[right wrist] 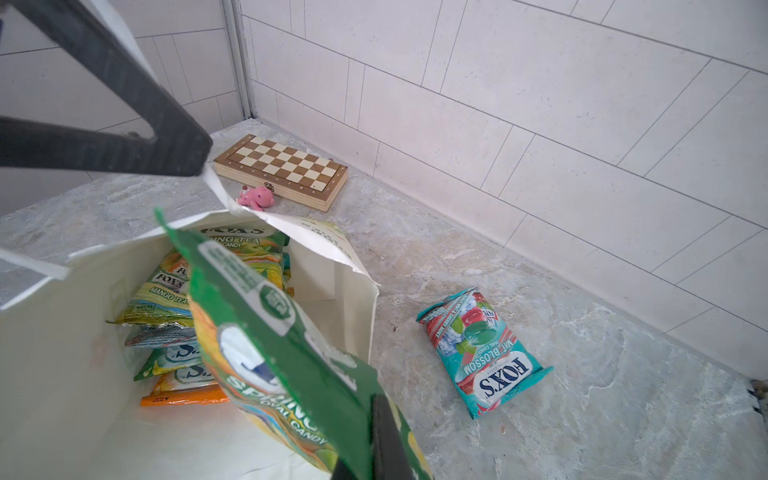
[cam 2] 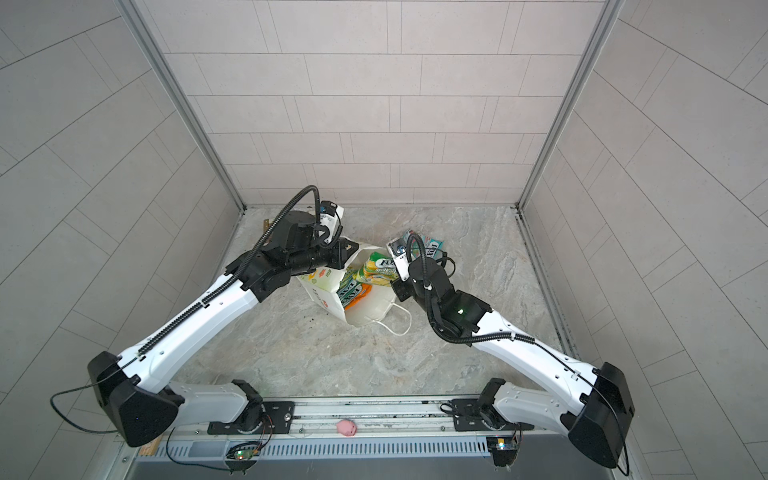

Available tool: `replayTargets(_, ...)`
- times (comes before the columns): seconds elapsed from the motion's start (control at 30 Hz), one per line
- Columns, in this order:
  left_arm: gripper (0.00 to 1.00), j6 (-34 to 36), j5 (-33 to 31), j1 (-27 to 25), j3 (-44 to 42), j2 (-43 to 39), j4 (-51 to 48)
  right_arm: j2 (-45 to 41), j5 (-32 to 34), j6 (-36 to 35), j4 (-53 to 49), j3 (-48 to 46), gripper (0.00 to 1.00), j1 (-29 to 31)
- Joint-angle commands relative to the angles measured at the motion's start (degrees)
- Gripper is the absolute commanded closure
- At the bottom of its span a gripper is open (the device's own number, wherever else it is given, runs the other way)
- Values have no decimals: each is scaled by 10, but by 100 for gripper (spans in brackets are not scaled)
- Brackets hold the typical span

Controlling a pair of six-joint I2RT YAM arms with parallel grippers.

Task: Take the snacks out of the paper bag
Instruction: 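Lift the green packet out of the bag with the right gripper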

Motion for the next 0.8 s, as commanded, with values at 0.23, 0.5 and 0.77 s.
replayTargets(0.23,100,-2,2,-7,-4,-12,14,-55,51,-22,-43,63,100,-13)
replayTargets(0.5,100,-3,1,-10,-3,-11,15,-80,44,4,-72,91,100,-76)
replayTargets(0.77,100,0,0,-11,-2,-13,15,-71,-33,85,-103,77,100,-222)
